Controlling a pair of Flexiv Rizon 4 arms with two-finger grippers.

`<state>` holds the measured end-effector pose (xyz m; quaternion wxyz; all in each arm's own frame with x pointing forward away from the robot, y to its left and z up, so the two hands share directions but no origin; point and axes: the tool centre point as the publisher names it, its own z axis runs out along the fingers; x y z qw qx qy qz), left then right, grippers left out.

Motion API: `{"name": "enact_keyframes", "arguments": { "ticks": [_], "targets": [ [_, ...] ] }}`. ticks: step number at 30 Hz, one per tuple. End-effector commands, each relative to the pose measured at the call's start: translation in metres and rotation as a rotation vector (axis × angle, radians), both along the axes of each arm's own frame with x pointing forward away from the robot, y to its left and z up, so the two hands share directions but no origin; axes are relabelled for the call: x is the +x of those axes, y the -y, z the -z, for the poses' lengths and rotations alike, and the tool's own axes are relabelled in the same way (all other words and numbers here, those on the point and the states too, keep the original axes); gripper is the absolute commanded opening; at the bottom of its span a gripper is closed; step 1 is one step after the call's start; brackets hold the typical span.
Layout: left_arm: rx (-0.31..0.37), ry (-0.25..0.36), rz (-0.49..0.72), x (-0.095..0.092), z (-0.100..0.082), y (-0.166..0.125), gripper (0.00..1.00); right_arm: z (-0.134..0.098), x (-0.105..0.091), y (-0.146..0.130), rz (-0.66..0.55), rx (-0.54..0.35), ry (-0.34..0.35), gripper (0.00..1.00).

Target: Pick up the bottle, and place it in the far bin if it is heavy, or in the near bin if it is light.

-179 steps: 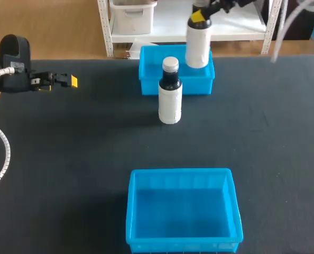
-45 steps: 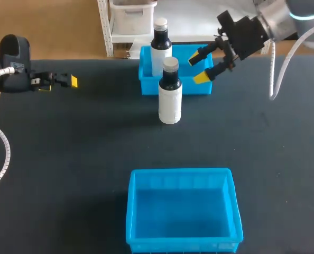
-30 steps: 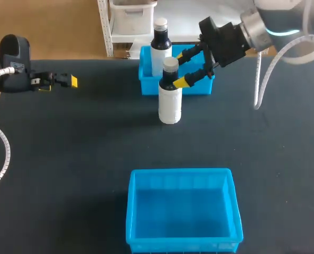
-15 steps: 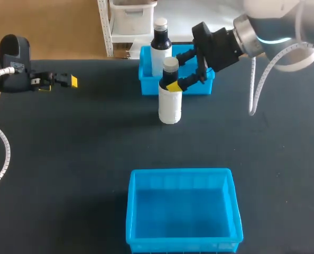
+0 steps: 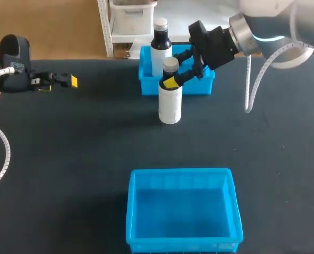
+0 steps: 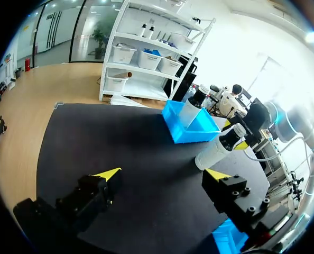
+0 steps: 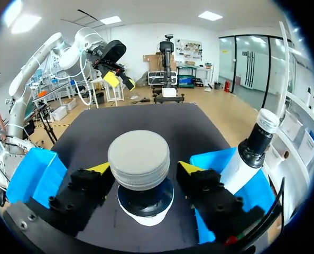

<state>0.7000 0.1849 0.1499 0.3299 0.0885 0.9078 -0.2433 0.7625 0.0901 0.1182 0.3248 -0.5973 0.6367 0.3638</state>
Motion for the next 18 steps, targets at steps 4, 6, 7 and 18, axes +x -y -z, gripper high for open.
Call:
{"name": "enact_keyframes", "arguments": {
  "ticks": [4, 6, 7, 18],
  "targets": [
    [0.0, 0.0, 0.0, 0.0, 0.0, 0.0, 1.0, 0.001, 0.001, 0.0, 0.002, 0.0, -0.004, 0.45],
    [0.0, 0.0, 0.0, 0.0, 0.0, 0.0, 1.0, 0.001, 0.0, 0.0, 0.004, 0.001, -0.003, 0.36],
    [0.0, 0.0, 0.0, 0.0, 0.0, 0.0, 1.0, 0.0, 0.0, 0.0, 0.004, 0.001, -0.003, 0.3],
    [0.0, 0.0, 0.0, 0.0, 0.0, 0.0, 1.0, -0.024, -0.004, 0.02, 0.026, -0.012, 0.028, 0.0]
  ]
}}
